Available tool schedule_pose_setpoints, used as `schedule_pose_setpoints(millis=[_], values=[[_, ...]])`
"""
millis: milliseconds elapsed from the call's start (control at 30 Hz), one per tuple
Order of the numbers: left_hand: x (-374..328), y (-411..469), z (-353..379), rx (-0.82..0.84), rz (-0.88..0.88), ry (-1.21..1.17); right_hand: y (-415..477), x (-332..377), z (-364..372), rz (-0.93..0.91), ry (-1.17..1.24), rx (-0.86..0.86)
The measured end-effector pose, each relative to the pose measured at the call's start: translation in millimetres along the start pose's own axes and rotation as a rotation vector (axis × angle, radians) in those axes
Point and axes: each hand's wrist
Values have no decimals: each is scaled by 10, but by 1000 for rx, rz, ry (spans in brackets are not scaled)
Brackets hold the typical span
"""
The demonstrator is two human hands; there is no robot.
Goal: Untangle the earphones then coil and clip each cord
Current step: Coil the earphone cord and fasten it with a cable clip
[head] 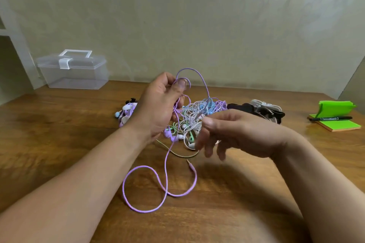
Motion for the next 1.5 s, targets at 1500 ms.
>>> schedule_pose_setpoints(millis=[1500], values=[[-155, -138, -43, 459, -190, 78, 216, 78, 188, -241, -724, -926]])
Point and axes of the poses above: each hand's wrist, its own y-axis towards the middle knuckle, its own z-axis out of the palm, x = y × z, and after that the axes turned 4 degrees about -z, right-handed
